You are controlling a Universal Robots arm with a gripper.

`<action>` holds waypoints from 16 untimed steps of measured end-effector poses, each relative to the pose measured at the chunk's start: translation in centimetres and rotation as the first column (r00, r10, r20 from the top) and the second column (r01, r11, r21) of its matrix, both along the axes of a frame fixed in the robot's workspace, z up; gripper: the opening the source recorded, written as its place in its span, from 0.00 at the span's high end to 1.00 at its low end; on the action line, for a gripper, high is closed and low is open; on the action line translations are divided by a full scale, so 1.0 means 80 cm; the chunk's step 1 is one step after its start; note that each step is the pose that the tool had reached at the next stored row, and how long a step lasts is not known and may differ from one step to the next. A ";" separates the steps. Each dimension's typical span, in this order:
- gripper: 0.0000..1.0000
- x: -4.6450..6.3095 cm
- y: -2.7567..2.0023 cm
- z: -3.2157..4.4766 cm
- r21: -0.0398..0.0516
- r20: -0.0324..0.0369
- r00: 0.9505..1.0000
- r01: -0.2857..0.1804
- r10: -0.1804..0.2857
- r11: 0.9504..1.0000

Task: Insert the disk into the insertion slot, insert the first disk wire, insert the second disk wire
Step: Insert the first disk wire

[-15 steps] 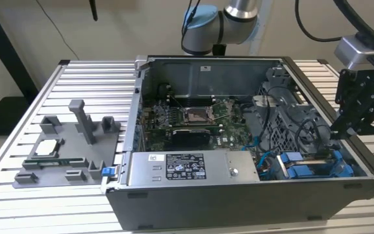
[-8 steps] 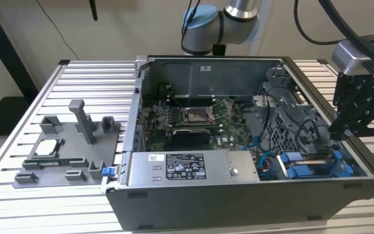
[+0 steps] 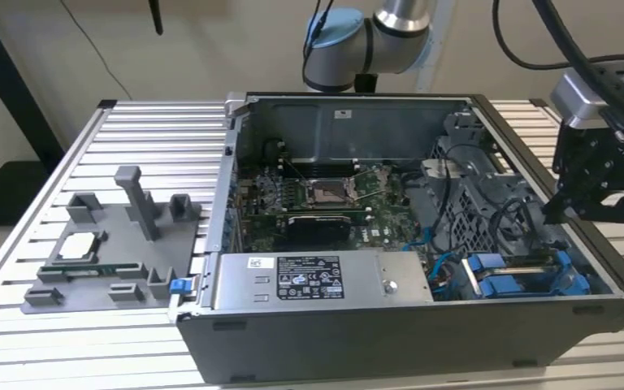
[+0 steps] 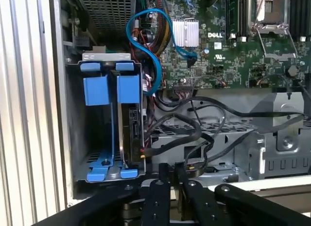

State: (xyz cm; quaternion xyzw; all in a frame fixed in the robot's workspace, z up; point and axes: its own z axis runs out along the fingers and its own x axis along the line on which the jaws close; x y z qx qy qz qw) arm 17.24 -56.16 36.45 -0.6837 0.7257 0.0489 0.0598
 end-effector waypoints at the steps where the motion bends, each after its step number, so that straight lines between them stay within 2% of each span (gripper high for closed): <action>1: 1.00 0.000 0.0000 0.0028 0.000 0.000 1.000 0.000 0.000 1.000; 4: 1.00 -0.001 0.0000 0.0186 0.000 0.000 1.000 0.000 0.000 1.000; 6: 1.00 -0.004 0.0000 0.0244 0.000 -0.001 1.000 0.000 0.000 1.000; 11: 1.00 -0.023 0.0000 0.0292 0.000 -0.001 1.000 0.000 0.000 1.000; 16: 1.00 -0.050 -0.0007 0.0327 0.000 -0.001 1.000 0.000 0.000 1.000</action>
